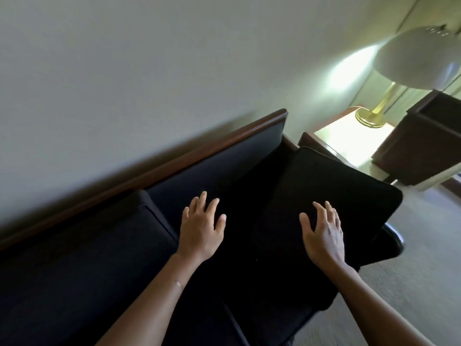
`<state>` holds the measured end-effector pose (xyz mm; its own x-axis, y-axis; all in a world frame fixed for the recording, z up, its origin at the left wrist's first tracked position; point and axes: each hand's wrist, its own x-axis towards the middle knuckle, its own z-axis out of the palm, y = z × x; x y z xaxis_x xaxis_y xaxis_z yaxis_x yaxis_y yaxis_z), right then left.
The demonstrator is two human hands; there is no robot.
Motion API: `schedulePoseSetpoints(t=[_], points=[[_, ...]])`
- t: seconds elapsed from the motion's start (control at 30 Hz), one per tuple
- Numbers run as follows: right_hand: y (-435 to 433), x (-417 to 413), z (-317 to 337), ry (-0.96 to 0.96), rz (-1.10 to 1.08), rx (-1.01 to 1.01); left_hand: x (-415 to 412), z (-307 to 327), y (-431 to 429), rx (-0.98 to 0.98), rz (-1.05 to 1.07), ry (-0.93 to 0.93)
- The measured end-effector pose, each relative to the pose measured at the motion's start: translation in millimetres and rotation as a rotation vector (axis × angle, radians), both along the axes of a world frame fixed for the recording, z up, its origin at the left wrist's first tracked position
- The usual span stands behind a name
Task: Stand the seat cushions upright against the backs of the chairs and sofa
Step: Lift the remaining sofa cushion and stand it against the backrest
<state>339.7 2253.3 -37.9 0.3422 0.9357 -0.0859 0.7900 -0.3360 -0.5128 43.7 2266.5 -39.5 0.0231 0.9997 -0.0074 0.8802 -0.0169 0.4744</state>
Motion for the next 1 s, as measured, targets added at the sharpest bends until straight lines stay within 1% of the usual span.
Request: schedulePoseSetpoints(t=[0.17, 0.33, 0.43, 0.57, 0.7, 0.83, 0.9, 1.0], points=[[59, 113, -11, -0.042, -0.083, -0.003, 122, -8, 71, -0.062, -0.027, -0.082], [109, 214, -21, -0.089, -0.190, 0.000, 225, -18, 156, -0.204, -0.017, -0.258], [127, 254, -33, -0.060, -0.238, -0.008, 273, -30, 211, -0.271, 0.010, -0.341], [131, 281, -54, 0.073, -0.302, -0.020, 305, -49, 268, -0.311, 0.092, -0.403], [133, 294, -74, 0.379, -0.414, 0.059, 324, -74, 307, -0.391, 0.184, -0.484], [135, 298, -84, 0.600, -0.529, 0.115, 326, -97, 321, -0.409, 0.237, -0.518], [132, 297, -88, 0.659, -0.568, 0.135, 326, -100, 318, -0.394, 0.238, -0.519], [121, 292, -85, 0.689, -0.598, 0.188, 325, -92, 304, -0.342, 0.239, -0.553]])
